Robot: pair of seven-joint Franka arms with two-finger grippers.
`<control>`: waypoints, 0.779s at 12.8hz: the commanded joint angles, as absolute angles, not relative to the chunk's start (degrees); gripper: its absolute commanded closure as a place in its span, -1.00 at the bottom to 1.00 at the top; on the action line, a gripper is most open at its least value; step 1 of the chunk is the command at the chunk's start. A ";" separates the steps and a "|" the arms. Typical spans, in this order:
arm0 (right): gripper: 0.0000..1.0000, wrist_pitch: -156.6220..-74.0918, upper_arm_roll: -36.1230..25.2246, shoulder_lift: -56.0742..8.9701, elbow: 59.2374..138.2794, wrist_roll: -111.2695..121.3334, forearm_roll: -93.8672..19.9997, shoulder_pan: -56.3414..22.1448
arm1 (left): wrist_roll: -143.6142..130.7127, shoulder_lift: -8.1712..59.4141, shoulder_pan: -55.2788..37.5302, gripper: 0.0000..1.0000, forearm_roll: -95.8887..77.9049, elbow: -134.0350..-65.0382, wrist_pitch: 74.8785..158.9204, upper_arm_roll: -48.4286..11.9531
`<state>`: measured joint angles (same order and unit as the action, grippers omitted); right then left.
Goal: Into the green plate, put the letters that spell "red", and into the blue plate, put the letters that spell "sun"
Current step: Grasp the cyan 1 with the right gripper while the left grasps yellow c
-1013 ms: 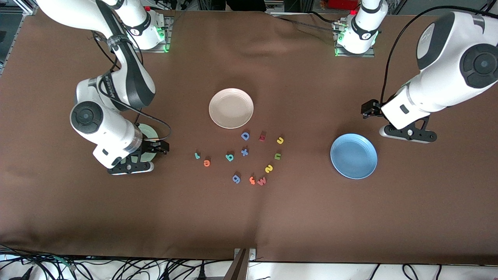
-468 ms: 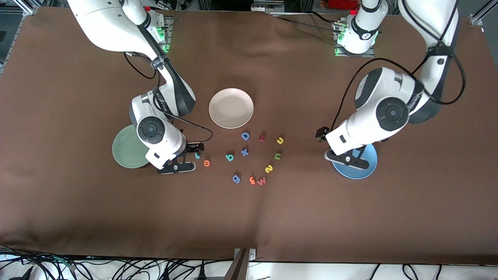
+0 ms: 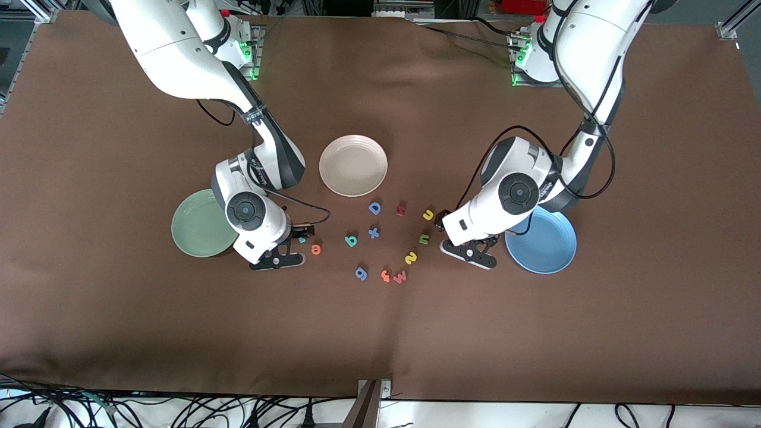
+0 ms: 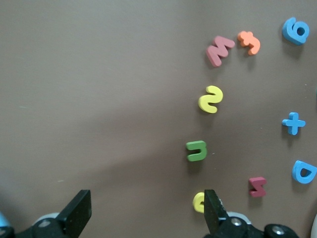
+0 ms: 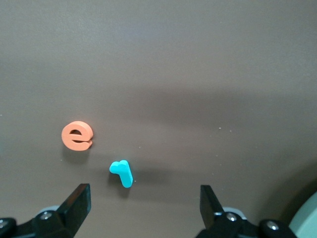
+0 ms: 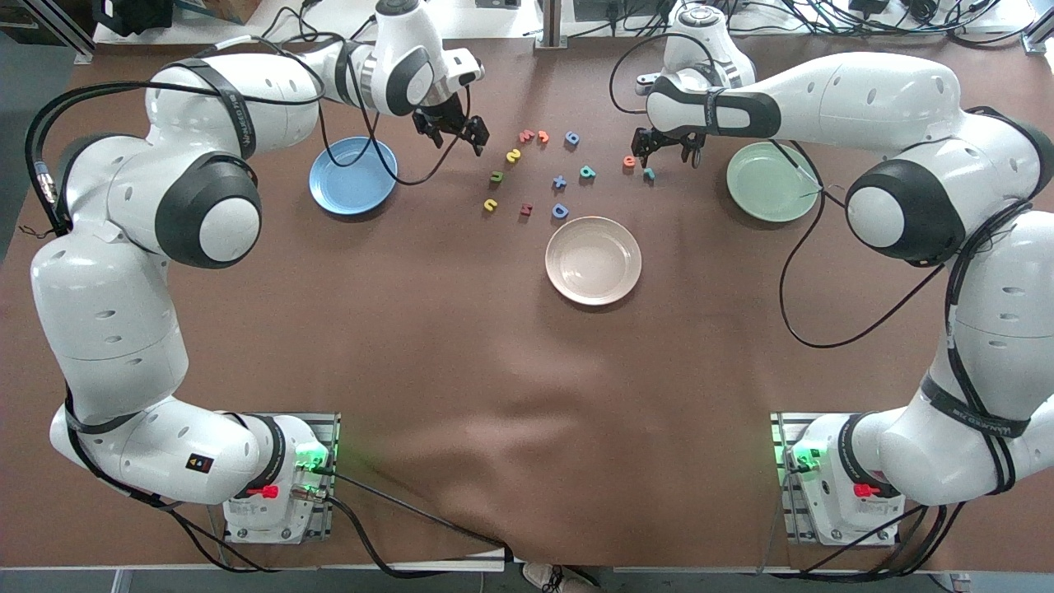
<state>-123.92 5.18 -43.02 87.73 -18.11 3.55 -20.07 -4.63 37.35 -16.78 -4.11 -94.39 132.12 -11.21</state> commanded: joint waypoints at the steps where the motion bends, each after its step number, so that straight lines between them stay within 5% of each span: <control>1: -0.89 -124.01 5.19 -44.38 86.84 -18.98 4.04 -20.30 | -6.23 36.21 -20.55 -1.00 -6.86 -101.33 140.43 -10.90; 4: -0.66 -124.63 5.19 -45.35 86.75 -19.07 3.78 -20.39 | -6.24 36.56 -21.80 -0.99 -6.24 -102.22 140.89 -10.90; 10: -0.66 -127.35 5.27 -46.67 86.66 -19.07 3.43 -20.48 | -6.68 37.88 -24.17 -0.93 -4.22 -105.73 144.58 -10.20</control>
<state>-126.57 5.21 -45.59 87.73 -18.15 3.53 -20.14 -6.45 37.99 -23.40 -5.11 -104.94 143.46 -11.20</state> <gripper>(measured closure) 0.172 0.018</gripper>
